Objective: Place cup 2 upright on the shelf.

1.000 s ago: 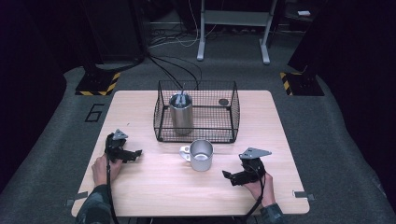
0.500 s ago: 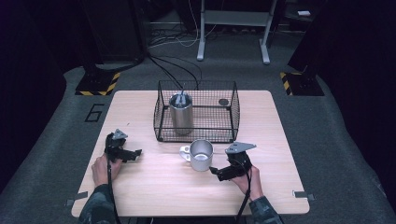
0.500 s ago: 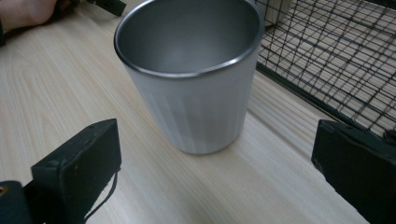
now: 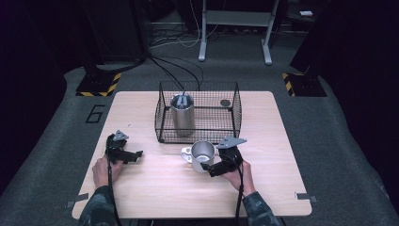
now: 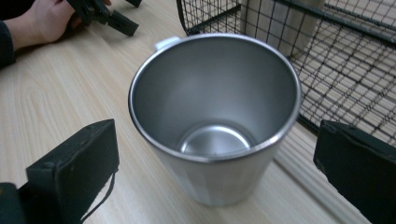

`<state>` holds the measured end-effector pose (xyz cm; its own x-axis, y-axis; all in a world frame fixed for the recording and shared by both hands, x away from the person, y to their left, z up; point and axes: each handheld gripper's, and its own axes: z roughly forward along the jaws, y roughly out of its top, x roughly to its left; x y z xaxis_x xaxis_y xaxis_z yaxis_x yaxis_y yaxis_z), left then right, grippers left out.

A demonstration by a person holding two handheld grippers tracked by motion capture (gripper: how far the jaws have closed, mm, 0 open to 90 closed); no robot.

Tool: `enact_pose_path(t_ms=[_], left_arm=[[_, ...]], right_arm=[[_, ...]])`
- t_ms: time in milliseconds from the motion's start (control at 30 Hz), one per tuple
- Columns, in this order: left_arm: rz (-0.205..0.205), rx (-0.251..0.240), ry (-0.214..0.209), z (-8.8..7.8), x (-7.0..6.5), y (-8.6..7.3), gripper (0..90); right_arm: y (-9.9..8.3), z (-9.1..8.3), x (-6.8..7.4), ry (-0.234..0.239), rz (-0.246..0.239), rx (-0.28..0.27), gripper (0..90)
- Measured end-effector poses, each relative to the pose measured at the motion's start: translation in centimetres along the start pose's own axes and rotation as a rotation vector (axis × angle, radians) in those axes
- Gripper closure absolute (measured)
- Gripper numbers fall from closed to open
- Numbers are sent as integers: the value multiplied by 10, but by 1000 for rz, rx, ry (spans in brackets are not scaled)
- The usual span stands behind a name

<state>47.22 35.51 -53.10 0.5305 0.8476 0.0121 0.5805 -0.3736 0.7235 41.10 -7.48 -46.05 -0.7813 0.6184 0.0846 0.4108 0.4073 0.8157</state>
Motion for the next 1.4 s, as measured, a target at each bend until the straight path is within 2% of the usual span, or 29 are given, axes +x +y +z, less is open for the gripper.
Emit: enact_pose_path(t_ms=[133, 233, 267, 333, 633, 700, 933, 1133, 1400], left_arm=[[-1, 0, 0, 0, 0, 0, 1], [17, 17, 2, -1, 1, 1, 1], [1, 3, 3, 0, 1, 0, 1], [-4, 3, 4, 0, 1, 0, 1], [-8, 1, 2, 0, 1, 0, 1], [-6, 12, -2, -1, 1, 1, 1], [-7, 3, 0, 0, 1, 0, 1], [-7, 9, -2, -1, 1, 0, 1], [-8, 9, -2, -1, 1, 1, 1]], right_arm=[[5, 10, 0, -10, -13, 17, 0], [7, 14, -1, -3, -15, 10, 6], [8, 14, -1, 3, -18, 14, 8], [9, 17, -1, 6, -18, 10, 17], [12, 25, 2, -8, -49, 34, 38], [12, 25, 2, -8, -49, 33, 44], [11, 24, 5, -23, -48, 28, 52], [11, 25, 8, -44, -71, 24, 59], [12, 23, 7, -48, -58, 10, 60]])
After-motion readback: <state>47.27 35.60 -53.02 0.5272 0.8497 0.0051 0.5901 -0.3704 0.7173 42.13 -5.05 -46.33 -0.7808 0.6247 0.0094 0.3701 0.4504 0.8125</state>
